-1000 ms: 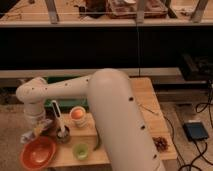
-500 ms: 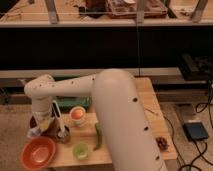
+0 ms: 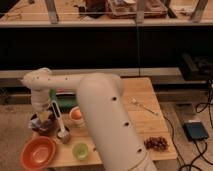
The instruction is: Wipe purple bowl with towel
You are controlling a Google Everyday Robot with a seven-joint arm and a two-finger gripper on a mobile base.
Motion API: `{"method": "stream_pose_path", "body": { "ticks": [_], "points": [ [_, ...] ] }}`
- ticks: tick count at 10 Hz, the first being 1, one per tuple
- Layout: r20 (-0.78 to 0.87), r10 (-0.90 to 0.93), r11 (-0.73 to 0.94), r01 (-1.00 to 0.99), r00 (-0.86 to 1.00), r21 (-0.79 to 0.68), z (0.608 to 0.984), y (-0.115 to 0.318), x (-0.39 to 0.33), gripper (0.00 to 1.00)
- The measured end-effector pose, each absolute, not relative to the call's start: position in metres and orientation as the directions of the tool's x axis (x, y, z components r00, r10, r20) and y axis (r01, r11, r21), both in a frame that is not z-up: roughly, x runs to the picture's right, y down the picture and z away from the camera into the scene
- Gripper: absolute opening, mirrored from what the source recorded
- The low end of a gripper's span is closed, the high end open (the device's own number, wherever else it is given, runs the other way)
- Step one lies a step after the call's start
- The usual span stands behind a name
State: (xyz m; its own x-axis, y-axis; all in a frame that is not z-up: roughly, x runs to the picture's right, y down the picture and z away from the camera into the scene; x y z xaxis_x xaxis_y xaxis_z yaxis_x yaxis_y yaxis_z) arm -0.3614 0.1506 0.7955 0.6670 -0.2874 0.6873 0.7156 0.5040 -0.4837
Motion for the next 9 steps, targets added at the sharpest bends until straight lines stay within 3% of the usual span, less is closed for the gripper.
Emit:
{"method": "stream_pose_path", "body": {
  "ticks": [5, 9],
  "points": [
    [0.723, -0.347, 0.471, 0.777, 0.598, -0.417, 0.793, 0.137, -0.409, 0.0],
    [0.761, -0.346, 0.458, 0.806, 0.549, -0.374, 0.766, 0.16, -0.418, 0.0]
  ]
}}
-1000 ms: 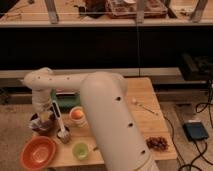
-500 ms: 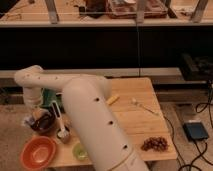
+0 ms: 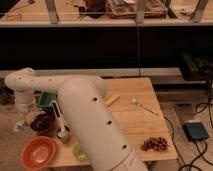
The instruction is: Wipe purple bowl with towel
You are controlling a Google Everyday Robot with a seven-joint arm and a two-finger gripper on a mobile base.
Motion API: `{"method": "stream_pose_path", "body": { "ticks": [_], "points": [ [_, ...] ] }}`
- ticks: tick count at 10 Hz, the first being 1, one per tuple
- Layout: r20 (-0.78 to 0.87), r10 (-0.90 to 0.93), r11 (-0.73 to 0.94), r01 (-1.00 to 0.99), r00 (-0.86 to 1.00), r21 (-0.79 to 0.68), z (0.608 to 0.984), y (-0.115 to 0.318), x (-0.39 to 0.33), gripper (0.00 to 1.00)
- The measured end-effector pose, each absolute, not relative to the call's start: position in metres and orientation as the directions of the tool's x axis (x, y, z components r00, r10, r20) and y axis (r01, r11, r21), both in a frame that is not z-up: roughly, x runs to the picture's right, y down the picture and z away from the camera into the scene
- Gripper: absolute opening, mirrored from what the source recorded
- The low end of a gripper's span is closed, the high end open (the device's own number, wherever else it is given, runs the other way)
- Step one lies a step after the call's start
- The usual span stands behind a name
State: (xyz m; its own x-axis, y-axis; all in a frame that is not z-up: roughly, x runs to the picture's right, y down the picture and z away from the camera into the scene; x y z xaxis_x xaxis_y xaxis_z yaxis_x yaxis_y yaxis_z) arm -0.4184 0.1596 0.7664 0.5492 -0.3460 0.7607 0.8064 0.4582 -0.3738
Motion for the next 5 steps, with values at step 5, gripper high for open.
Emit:
{"method": "stream_pose_path", "body": {
  "ticks": [5],
  "points": [
    [0.769, -0.291, 0.488, 0.78, 0.569, -0.393, 0.736, 0.188, -0.383, 0.0]
  ]
}}
